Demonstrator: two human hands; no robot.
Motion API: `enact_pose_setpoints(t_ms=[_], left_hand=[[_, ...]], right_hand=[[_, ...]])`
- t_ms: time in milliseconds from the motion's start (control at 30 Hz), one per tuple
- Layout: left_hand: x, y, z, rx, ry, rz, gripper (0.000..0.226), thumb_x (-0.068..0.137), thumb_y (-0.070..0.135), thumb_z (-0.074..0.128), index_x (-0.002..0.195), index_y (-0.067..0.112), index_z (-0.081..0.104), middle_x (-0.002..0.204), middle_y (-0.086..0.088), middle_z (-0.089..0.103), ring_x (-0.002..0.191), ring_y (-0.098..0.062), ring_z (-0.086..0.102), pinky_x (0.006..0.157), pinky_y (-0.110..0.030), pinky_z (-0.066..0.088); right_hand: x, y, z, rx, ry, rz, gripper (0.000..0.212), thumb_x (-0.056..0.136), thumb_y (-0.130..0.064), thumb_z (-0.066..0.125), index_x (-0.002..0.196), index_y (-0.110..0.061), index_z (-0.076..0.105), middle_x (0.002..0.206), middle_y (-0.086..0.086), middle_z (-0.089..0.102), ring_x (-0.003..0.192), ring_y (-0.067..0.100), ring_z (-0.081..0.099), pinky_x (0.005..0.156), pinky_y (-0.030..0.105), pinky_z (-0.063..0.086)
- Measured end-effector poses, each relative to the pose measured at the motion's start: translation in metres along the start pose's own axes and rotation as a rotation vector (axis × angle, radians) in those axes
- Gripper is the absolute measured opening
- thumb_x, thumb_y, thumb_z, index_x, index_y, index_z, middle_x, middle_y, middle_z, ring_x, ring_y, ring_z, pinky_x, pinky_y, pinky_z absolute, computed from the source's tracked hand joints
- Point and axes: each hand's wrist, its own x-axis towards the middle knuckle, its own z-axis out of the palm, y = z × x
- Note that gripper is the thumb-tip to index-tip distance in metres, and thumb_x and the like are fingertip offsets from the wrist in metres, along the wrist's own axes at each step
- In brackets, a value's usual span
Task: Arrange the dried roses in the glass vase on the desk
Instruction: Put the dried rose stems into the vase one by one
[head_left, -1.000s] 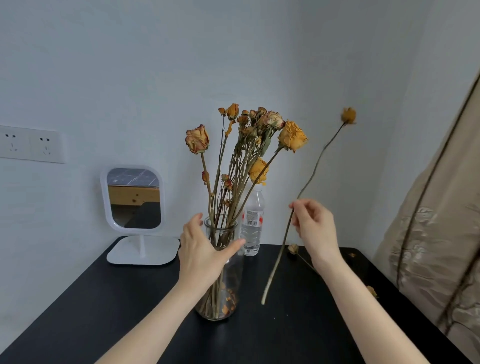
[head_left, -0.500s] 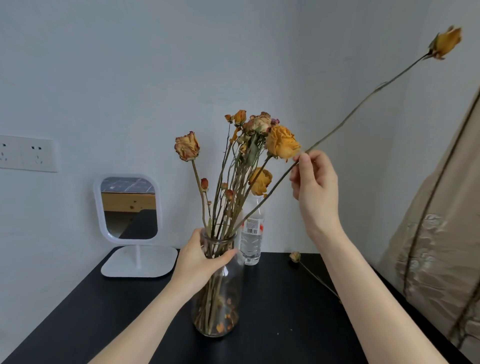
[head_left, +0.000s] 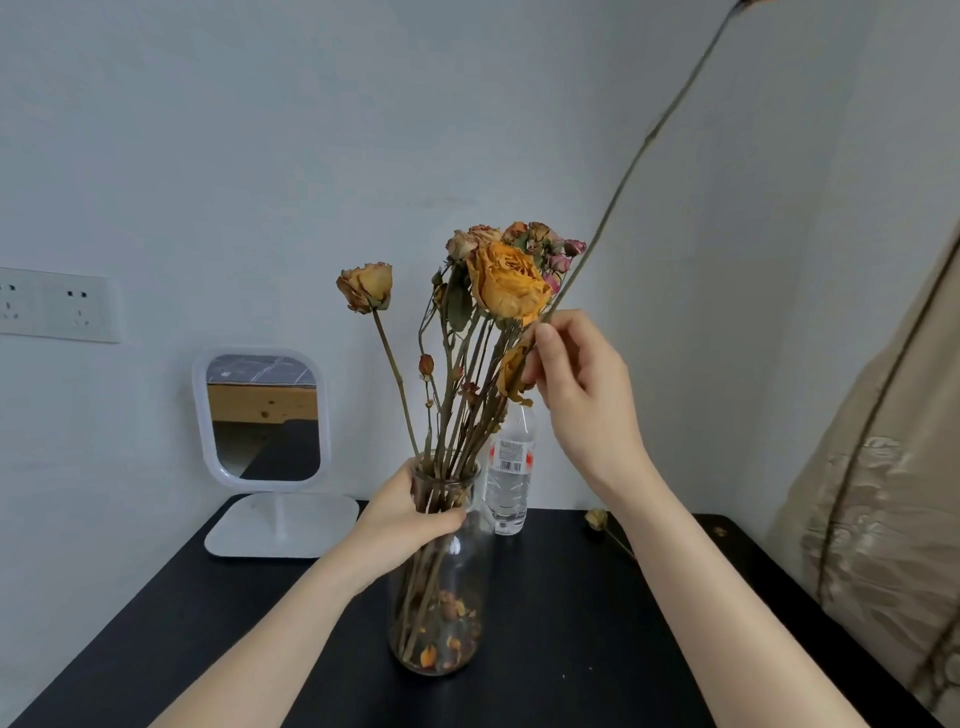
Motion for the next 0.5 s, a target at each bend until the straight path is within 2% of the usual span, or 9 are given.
enact_pose_setpoints(t_ms=[100, 233, 367, 500], left_hand=[[-0.0008, -0.0015, 0.0013, -0.013, 0.002, -0.003, 0.041, 0.071, 0.027, 0.075, 0.092, 0.049, 0.047, 0.091, 0.027, 0.061, 0.083, 0.01, 0.056, 0.06, -0.003, 0.037], [-0.002, -0.0019, 0.0027, -0.022, 0.012, -0.001, 0.042, 0.071, 0.024, 0.073, 0.093, 0.048, 0.046, 0.091, 0.027, 0.061, 0.084, 0.01, 0.056, 0.061, -0.005, 0.038], [-0.0025, -0.0015, 0.0033, -0.024, 0.018, 0.004, 0.042, 0.071, 0.024, 0.073, 0.092, 0.048, 0.047, 0.09, 0.025, 0.062, 0.083, 0.011, 0.057, 0.06, -0.005, 0.039], [-0.0028, -0.0018, 0.0037, -0.031, 0.015, 0.001, 0.042, 0.072, 0.024, 0.073, 0.092, 0.049, 0.046, 0.092, 0.023, 0.061, 0.086, 0.007, 0.056, 0.063, -0.007, 0.038]], right_hand=[[0.0008, -0.0029, 0.0011, -0.043, -0.003, 0.0, 0.018, 0.098, -0.014, 0.041, 0.084, -0.018, 0.052, 0.062, -0.003, 0.057, 0.05, -0.001, 0.049, 0.05, 0.01, 0.038], [0.0032, -0.0086, 0.0007, -0.082, 0.017, -0.021, 0.022, 0.098, -0.016, 0.04, 0.08, -0.025, 0.049, 0.062, -0.004, 0.057, 0.052, 0.002, 0.051, 0.048, 0.011, 0.039], [0.0023, -0.0076, 0.0039, -0.117, -0.008, 0.004, 0.017, 0.099, -0.015, 0.039, 0.088, -0.016, 0.052, 0.063, -0.002, 0.058, 0.052, 0.002, 0.051, 0.047, 0.011, 0.04], [0.0007, -0.0053, 0.0021, -0.123, 0.027, -0.009, 0.018, 0.099, -0.014, 0.038, 0.088, -0.014, 0.052, 0.063, -0.004, 0.057, 0.051, -0.001, 0.051, 0.049, 0.01, 0.039]])
